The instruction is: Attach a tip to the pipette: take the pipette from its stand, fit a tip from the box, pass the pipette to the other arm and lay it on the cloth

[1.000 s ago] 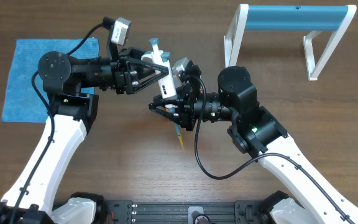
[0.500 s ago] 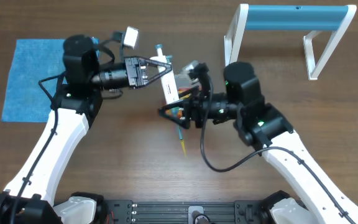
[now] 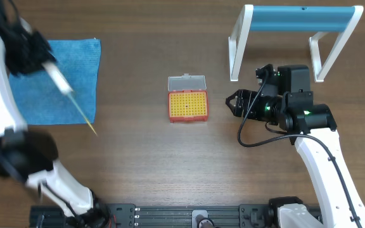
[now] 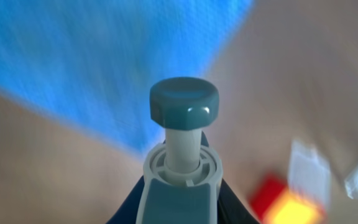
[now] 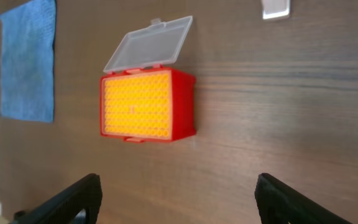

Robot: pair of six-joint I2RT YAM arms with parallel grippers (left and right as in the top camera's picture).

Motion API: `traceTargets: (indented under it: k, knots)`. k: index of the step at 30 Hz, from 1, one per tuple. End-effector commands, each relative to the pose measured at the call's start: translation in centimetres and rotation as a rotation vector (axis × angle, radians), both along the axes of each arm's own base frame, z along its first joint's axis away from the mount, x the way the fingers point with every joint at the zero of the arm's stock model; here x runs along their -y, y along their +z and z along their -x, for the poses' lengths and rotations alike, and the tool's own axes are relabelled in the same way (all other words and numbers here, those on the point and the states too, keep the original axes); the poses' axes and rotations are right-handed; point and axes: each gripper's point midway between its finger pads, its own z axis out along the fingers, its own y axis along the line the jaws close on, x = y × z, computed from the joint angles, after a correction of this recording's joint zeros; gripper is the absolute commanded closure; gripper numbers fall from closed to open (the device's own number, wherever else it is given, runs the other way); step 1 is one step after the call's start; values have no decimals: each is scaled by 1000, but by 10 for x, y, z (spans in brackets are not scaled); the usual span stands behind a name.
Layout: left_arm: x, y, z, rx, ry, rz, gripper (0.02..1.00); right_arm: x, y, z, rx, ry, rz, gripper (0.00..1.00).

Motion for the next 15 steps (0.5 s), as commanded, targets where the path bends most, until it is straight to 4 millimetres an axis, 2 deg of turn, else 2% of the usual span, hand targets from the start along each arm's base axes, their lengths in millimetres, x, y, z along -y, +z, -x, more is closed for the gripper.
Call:
traceTargets:
  k: [1, 2, 4, 5, 8, 10, 12, 15]
  knots:
    - [-69, -43, -76, 40, -33, -129, 993, 32, -19, 13, -93, -111, 163, 194]
    - [-74, -61, -78, 5, -60, -138, 993, 35, -22, 17, -117, -119, 181, 191]
    - [-91, -99, -70, -126, -98, -207, 991, 35, -23, 18, -138, -152, 165, 194]
    - [-99, -113, -75, -128, -112, -217, 993, 35, -23, 18, -150, -178, 153, 191]
    - [-121, -123, -81, -148, -137, -330, 993, 35, -23, 18, -174, -226, 128, 191]
    - [-127, -120, -97, -90, -193, -371, 991, 35, -23, 18, -194, -266, 109, 191]
    - [-124, -121, -118, -11, -289, -389, 991, 34, -22, 18, -215, -316, 82, 191]
    - [-112, -141, -126, -40, -449, -411, 991, 27, -22, 19, -226, -315, 73, 189]
